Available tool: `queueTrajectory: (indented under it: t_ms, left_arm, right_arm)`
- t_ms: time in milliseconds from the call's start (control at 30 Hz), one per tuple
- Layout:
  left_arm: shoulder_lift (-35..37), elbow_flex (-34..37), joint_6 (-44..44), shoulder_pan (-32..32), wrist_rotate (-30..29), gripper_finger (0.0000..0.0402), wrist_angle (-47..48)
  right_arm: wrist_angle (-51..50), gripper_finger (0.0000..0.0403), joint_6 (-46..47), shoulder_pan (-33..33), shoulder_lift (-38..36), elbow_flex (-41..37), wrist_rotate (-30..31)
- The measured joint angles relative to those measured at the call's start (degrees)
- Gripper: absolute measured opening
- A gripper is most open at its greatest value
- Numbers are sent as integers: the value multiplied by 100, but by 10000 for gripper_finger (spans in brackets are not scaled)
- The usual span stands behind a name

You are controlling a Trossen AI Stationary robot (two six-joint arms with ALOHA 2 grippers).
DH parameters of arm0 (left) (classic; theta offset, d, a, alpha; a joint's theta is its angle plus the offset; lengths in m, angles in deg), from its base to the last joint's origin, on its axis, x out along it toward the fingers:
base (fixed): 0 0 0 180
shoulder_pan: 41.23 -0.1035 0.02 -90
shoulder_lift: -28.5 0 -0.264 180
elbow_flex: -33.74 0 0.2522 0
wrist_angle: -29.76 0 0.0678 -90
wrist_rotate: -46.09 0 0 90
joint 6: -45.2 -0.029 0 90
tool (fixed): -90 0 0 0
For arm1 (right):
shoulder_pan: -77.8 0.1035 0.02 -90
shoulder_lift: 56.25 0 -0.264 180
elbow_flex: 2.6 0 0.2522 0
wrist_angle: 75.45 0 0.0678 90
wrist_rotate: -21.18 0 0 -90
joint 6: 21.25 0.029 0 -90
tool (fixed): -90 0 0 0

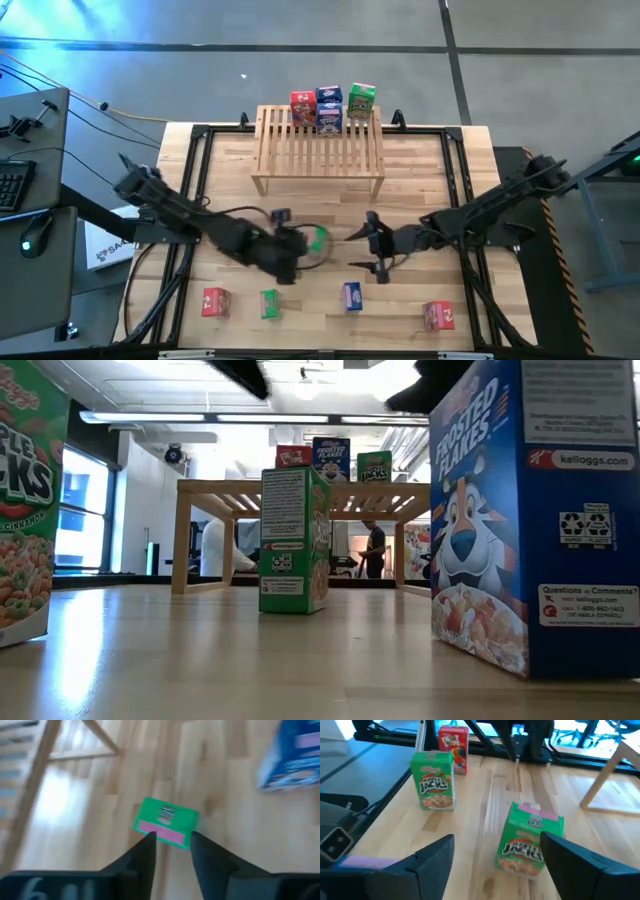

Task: Stack cereal on shelf
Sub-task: Put the top green cereal box aligned with the other green cereal box on the shelf

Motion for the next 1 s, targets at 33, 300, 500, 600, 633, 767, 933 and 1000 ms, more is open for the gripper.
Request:
queueTrajectory:
  t_ms: [33,300,500,600,633,767,933,1000]
  left_arm:
    - [238,366,118,89,19,91,-330]
    - [1126,2852,1152,583,1261,9,-3071]
    - [658,3427,1005,518,795,6,-4527]
    - [468,3422,900,432,304,4,-4719]
    - [429,3428,901,397,208,2,-4716]
    - [285,3427,944,281,-18,1,-4865]
    - [204,3431,1104,176,-566,1,-4917]
    - [206,3432,1142,127,-834,1,-4947]
  right_arm:
    - [86,286,-95,-107,101,0,-153]
    - [105,282,-236,-763,281,0,-868]
    - [34,245,-210,-1063,277,26,-948]
    - [38,223,-95,-1109,277,26,-1006]
    - [26,216,-92,-1109,277,26,-1012]
    - [-25,197,-94,-1107,277,26,-1013]
    - [-55,195,-92,-1107,277,26,-731]
    - [-70,200,-93,-1107,277,26,-668]
